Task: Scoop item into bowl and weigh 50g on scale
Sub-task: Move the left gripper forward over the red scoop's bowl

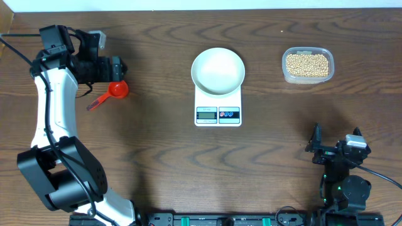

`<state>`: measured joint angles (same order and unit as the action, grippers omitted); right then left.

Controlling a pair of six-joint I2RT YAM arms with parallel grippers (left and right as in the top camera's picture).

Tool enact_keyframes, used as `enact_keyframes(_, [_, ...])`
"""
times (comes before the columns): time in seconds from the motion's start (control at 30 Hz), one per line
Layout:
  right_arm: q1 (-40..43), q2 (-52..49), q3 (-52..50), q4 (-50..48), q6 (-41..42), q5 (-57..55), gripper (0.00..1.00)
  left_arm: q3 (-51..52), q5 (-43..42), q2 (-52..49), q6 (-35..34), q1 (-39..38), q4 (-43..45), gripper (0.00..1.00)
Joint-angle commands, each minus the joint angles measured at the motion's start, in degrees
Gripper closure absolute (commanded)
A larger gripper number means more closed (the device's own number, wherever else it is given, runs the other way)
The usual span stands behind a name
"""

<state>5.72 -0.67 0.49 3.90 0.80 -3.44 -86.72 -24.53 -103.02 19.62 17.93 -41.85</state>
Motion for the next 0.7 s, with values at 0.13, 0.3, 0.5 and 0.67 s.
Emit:
enact_keyframes(0.13, [-0.46, 0.37, -0.17, 0.13, -0.63, -0.07, 0.01, -0.35, 10.67, -3.19, 3.76, 0.81, 2.08, 0.03])
enact_keyframes(0.3, [-0.46, 0.37, -0.17, 0.13, -0.63, -0.07, 0.01, -0.35, 10.64, -7.45, 6.51, 0.81, 2.21, 0.04])
enact_keyframes(0.5, [-0.46, 0.37, -0.17, 0.13, -0.63, -0.07, 0.01, -0.35, 10.69, -11.43, 10.43, 0.81, 2.40, 0.36])
enact_keyframes(0.67, [-0.46, 0.37, -0.17, 0.13, -0.63, -0.07, 0.01, -0.35, 10.67, -13.55, 10.38, 0.81, 4.35, 0.41])
